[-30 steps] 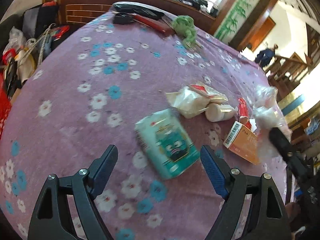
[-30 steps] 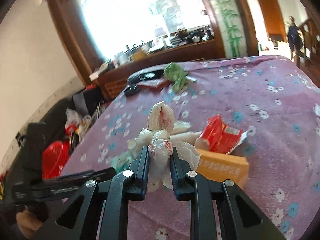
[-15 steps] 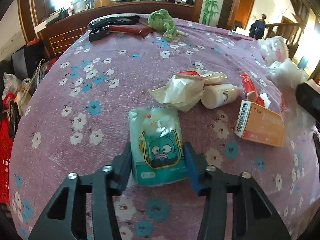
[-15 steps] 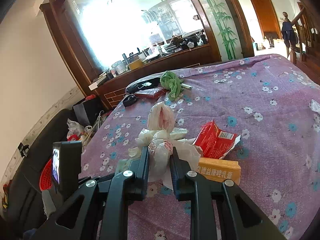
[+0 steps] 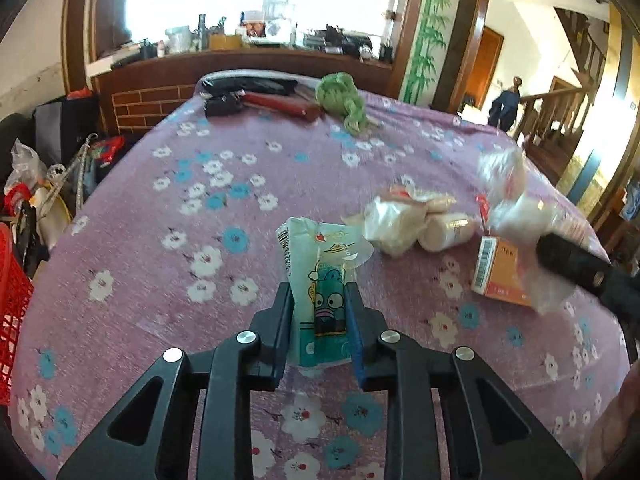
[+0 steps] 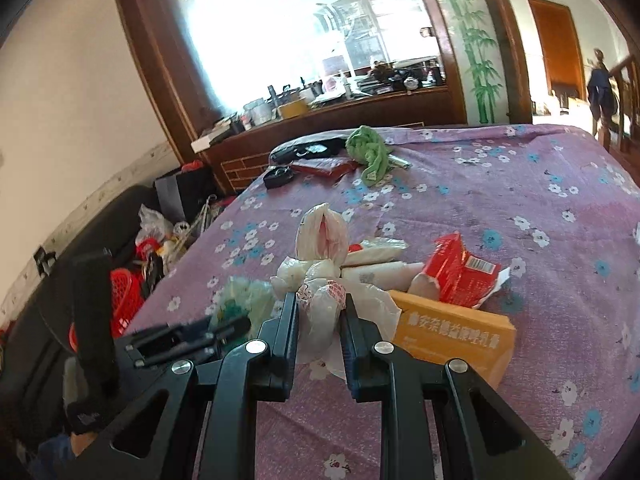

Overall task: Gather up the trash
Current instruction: 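Grasp the teal tissue pack with the left gripper while the right grasps the white plastic bag, then lift the teal pack and white bag off the bed in both grippers, then carry both items over the red wastebasket and open both grippers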

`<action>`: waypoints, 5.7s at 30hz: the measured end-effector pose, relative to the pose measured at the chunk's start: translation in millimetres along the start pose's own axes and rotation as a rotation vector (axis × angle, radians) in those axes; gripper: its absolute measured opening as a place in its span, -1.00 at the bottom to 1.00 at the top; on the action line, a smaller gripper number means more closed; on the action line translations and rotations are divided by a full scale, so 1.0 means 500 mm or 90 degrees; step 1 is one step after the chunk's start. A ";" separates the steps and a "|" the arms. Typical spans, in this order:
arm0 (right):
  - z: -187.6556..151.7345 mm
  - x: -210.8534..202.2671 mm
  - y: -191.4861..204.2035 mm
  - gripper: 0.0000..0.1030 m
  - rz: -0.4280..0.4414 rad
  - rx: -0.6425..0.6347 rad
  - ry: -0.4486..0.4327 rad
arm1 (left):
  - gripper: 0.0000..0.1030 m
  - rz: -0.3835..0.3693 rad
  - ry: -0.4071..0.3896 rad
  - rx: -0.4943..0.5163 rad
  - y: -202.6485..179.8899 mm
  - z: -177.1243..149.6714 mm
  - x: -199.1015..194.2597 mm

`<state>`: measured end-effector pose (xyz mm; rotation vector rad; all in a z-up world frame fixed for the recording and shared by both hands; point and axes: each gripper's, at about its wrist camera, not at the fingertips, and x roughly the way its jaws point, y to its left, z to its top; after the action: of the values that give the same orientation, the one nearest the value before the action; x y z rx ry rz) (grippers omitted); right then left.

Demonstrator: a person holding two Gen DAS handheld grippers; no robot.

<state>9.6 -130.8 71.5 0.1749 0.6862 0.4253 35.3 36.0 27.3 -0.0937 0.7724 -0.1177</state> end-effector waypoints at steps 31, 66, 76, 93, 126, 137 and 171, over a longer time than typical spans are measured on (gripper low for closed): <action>-0.019 0.027 0.021 -0.58 -0.017 -0.040 0.020 | -0.58 0.087 -0.097 0.037 -0.012 -0.002 -0.061; -0.015 0.017 0.026 -0.58 -0.025 -0.048 0.001 | -0.58 0.114 -0.121 0.051 -0.021 -0.001 -0.073; -0.019 -0.016 0.007 -0.58 -0.006 0.012 -0.005 | -0.58 0.112 -0.120 0.057 -0.018 -0.020 -0.121; -0.046 -0.048 0.108 -0.58 0.044 -0.010 0.012 | -0.58 0.128 -0.135 0.029 0.058 -0.056 -0.207; 0.002 0.047 0.411 -0.58 0.173 -0.110 0.093 | -0.57 0.208 -0.186 -0.158 0.399 -0.072 -0.379; 0.005 0.150 0.562 -0.58 0.229 -0.145 0.146 | -0.57 0.257 -0.155 -0.212 0.537 -0.111 -0.386; 0.029 0.239 0.496 -0.23 0.218 -0.065 0.182 | 0.25 0.205 -0.132 -0.189 0.485 -0.090 -0.354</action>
<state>21.9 144.3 86.4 0.1363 0.9176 0.8231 -104.9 298.7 86.4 -0.2567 0.5850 0.3098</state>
